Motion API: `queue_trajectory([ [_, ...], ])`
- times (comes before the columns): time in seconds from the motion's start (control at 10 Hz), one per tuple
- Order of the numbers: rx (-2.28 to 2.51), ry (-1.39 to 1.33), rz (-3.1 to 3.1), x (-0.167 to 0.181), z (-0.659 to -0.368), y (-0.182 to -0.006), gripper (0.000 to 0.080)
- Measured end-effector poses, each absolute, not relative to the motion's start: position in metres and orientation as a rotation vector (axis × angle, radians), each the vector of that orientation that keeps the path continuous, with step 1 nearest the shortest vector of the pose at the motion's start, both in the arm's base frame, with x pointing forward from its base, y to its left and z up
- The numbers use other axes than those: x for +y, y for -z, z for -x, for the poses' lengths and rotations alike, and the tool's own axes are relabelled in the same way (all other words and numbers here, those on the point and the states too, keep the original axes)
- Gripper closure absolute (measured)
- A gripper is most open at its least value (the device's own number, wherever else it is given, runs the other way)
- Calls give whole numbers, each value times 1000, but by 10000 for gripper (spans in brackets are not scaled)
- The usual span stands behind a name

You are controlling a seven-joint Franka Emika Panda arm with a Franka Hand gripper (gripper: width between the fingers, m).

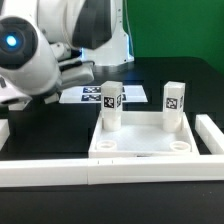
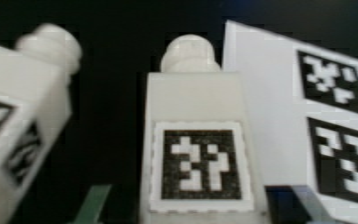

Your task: Assemble square table

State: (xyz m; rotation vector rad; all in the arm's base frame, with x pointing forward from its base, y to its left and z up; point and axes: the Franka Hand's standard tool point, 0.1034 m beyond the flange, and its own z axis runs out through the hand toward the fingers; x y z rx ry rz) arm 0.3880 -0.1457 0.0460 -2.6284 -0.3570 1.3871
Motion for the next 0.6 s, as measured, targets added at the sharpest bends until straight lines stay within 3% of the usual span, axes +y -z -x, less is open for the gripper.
queue_trajectory([
  [0.2, -399, -1304, 2667, -143, -411, -92, 509],
  [0.4, -387, -1105, 2766, -140, -429, -125, 509],
  [0.6, -383, -943, 2821, -142, -429, -120, 509],
])
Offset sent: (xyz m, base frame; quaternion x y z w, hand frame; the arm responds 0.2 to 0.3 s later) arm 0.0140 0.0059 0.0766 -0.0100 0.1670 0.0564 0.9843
